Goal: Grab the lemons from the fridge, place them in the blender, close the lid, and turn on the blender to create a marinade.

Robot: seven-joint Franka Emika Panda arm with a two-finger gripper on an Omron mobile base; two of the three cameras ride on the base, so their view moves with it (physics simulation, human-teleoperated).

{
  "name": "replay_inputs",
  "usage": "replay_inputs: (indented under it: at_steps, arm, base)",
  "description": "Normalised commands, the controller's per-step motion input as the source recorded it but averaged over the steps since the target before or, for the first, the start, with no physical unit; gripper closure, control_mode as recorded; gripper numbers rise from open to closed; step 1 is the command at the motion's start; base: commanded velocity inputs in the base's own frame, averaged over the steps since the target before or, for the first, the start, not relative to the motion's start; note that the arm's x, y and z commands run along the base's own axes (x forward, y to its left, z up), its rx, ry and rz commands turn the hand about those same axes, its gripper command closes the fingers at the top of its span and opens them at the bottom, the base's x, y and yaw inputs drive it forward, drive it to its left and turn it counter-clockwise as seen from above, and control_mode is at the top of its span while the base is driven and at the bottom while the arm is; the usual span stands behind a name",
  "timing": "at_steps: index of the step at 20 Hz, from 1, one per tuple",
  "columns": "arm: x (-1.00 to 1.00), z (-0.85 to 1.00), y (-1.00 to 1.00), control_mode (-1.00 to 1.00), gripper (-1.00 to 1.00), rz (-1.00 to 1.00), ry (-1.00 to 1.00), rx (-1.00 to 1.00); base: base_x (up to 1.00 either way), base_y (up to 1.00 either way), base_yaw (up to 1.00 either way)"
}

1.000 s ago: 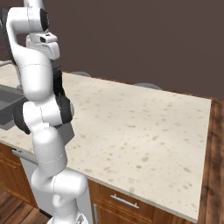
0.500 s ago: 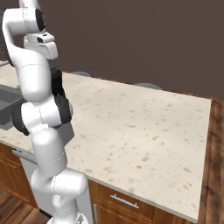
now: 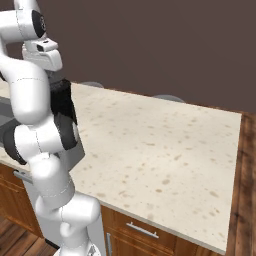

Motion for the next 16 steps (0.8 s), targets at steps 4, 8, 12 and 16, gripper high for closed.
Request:
replay_inputs:
  at_steps: [4,8,12,16]
  arm:
    - [-0.11,-0.08,-0.28,-1.0,1.0,0.0,0.0,0.0]
    - [0.07,-0.2,-0.01,-1.0,1.0,0.0,0.0,0.0]
    - [0.32,-0.01,0.19,-1.0,1.0,0.0,0.0,0.0]
    - [0.23,0.06,0.06,-1.0,1.0,0.0,0.0,0.0]
  base:
    - [0.0,0.0,0.0]
    - [0.0,0.0,0.0]
    - [0.0,0.0,0.0]
    - [0.0,0.0,0.0]
